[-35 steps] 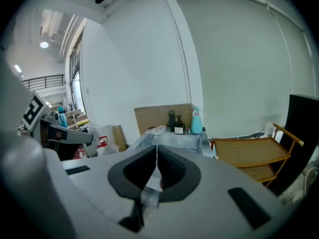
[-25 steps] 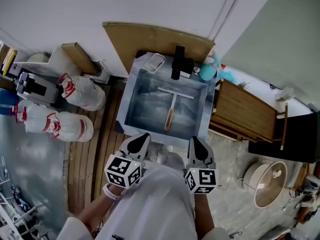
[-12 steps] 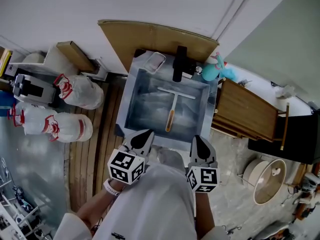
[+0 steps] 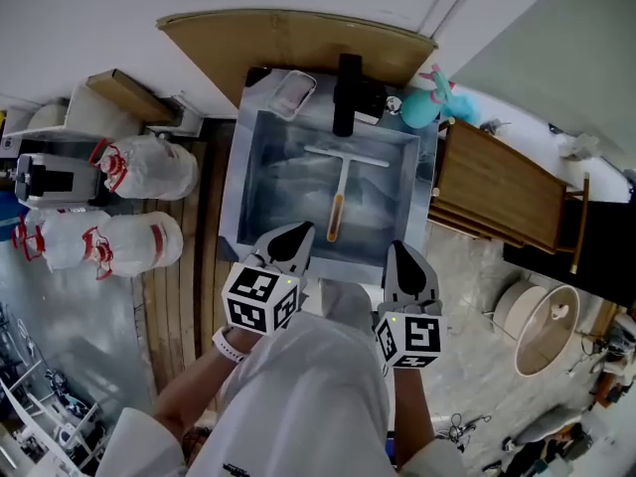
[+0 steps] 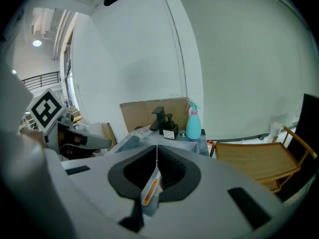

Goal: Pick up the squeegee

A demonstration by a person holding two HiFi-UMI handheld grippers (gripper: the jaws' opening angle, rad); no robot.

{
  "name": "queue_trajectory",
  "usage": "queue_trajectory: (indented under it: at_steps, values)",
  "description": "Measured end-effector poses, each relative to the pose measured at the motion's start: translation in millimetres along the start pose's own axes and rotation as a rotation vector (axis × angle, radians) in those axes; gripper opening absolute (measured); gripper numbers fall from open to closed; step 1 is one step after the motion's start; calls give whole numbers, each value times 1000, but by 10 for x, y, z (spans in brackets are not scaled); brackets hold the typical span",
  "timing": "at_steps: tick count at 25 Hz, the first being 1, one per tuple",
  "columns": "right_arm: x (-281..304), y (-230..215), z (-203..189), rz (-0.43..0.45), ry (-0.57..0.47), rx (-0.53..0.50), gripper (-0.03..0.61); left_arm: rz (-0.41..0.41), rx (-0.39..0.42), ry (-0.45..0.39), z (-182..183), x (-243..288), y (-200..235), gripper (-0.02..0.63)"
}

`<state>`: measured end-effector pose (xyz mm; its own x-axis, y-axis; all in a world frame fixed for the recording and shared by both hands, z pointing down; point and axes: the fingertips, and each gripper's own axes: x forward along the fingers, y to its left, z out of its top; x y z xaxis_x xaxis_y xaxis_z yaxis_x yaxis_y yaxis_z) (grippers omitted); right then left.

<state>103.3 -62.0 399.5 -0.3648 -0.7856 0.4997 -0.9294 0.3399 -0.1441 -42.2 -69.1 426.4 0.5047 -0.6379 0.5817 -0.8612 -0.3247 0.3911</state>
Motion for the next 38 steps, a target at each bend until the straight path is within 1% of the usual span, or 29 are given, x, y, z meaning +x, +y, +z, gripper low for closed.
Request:
queue_trajectory:
  at_steps: [4,8,13,14,15,16,21,27,32,38]
  values:
    - [148,-82,-63,-5,16,6,6,7,2,50,-111,322,89,3]
    - [336,-157,-148,-3,30,22,8,16,12,126,-276,671,193,5]
    - [544,-187,-239,17,53,25,7,34,-32,187,-450,1131,347,13]
    - [571,-186,-261,20,59,27,6,36,-35,201,-487,1219,374,51]
    - [595,-191,-281,22,65,29,8,38,-38,216,-524,1308,400,111]
    - [616,-199,-297,23,70,29,7,42,-42,227,-559,1394,428,124]
    - [751,-224,-328,27,83,27,6,55,-63,273,-705,1780,580,133]
    - [888,-246,-404,37,118,36,7,74,-88,341,-985,2198,695,155]
    - [951,-257,-515,38,143,65,6,113,-84,382,-1155,2437,846,155]
    - [978,-296,-621,36,166,85,6,136,-105,418,-1340,2562,920,153]
